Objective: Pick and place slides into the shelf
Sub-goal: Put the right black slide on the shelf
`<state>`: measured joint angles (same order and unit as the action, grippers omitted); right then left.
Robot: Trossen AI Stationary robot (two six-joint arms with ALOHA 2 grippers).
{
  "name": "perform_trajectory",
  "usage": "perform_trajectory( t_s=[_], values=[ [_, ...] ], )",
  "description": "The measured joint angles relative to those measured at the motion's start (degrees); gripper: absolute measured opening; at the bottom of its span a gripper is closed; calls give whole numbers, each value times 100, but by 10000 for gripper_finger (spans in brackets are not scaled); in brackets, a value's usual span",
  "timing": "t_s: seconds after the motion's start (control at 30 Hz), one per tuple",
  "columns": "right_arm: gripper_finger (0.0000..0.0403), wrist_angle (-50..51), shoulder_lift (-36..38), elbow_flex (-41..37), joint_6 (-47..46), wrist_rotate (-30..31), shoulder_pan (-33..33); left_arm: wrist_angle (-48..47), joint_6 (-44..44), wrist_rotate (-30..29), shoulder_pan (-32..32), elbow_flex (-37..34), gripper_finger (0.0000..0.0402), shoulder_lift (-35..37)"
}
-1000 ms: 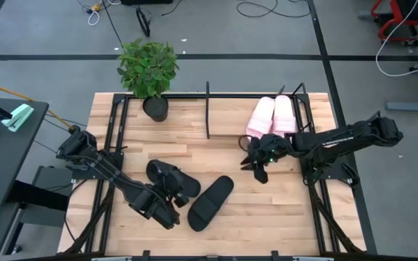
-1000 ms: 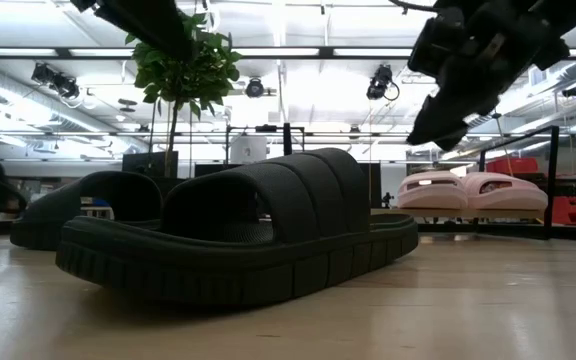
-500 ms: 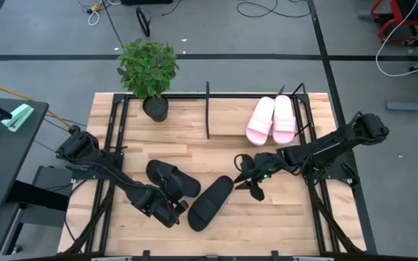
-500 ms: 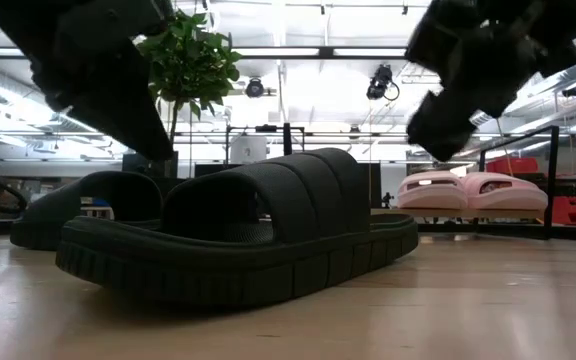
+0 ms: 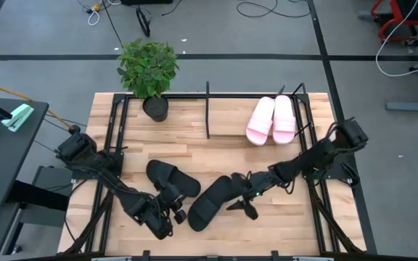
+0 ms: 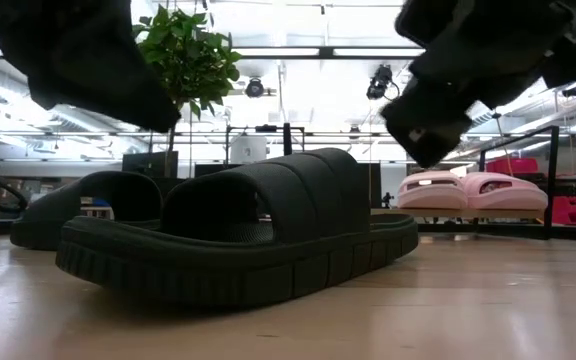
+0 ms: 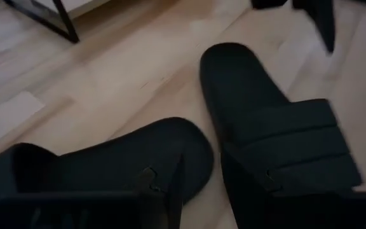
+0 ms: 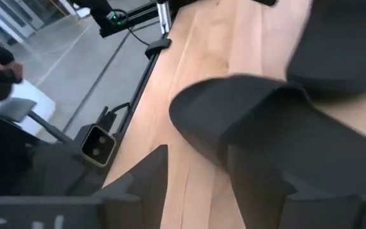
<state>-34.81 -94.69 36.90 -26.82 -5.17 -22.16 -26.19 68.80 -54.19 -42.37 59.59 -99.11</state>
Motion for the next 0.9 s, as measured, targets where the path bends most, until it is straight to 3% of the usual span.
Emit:
perform_trajectory(
  t_s=[0.17, 0.37, 0.63, 0.9],
  values=[
    [180, 139, -666, 748, 426, 53, -98, 291, 0, -172, -157, -2, 106, -2],
    [182, 2118, -875, 1687, 1004, 141, -88, 379, 141, -376, -378, -2, 98, 0],
    [182, 2856, -567, 1849, 1488, 224, -42, 368, 110, -438, -409, -2, 87, -2],
    [178, 3351, -313, 1797, 1291, 546, 145, 461, 120, -457, -414, -2, 86, -26]
  ],
)
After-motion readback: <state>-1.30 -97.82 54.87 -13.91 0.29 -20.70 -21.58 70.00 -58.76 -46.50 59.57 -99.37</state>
